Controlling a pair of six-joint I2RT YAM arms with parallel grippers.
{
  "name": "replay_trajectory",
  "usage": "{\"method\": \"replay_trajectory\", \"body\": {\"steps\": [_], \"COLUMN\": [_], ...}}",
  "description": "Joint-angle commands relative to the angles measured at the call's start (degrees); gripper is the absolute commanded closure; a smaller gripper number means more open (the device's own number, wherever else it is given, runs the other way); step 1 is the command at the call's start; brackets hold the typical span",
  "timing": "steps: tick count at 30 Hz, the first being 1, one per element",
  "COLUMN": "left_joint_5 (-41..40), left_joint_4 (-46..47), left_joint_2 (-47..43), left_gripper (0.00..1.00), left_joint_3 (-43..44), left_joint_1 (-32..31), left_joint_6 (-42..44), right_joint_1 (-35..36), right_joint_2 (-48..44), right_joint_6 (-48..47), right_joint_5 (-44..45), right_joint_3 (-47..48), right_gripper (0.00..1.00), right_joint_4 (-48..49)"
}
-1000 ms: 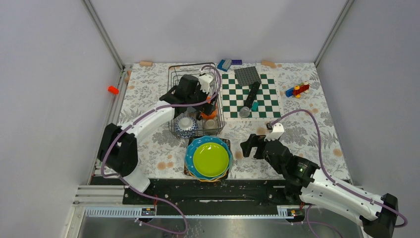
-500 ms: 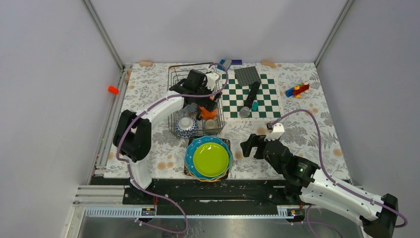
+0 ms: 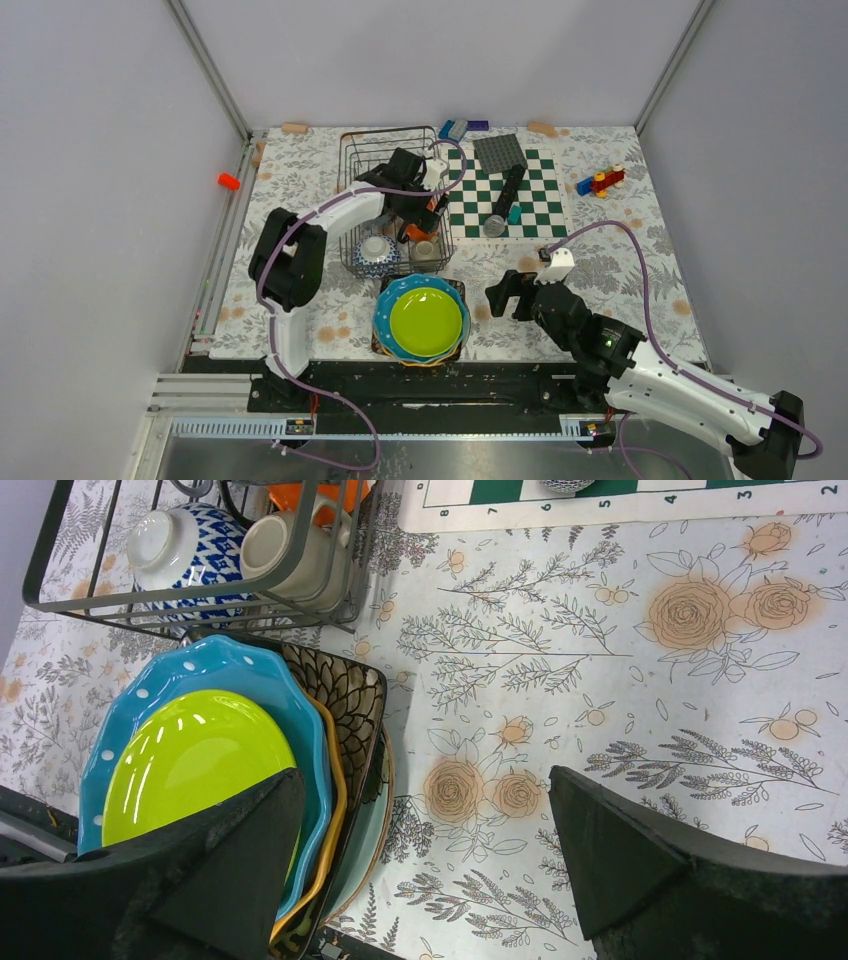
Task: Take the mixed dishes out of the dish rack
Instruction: Pick up the cup from the dish rack.
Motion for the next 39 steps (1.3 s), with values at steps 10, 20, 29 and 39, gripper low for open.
{"method": "replay_trajectory", "body": {"steps": [10, 20, 29, 39], "left_joint_5": [3.96, -5.49, -5.02, 20.41], "left_joint_4": [0.86, 13.06, 28.68, 72.15], "left_joint_2": [-3.61, -22.57, -39.97, -52.18], "left_gripper": [0.57, 0.73, 0.75, 0.75], "left_joint_3": [2.07, -6.90, -21.34, -45.63], "left_joint_1": [0.34, 0.43, 0.62, 0.34], "left_joint_6": [-1.47, -9.01, -20.60, -52.27], "right_joint_1": [0.28, 0.28, 0.28, 0.28], "right_joint_2": [-2.30, -3.54, 1.03, 7.56], "right_joint_6": [1.23, 1.07, -1.67, -2.16], "right_joint_5": [1.65, 1.20, -5.82, -23.69], "right_joint_3": [-1.30, -1.23, -0.38, -2.87], "right_gripper": [0.00, 0.00, 0.00, 0.01], "right_joint_4": [1.81, 4.39, 18.44, 47.62]}}
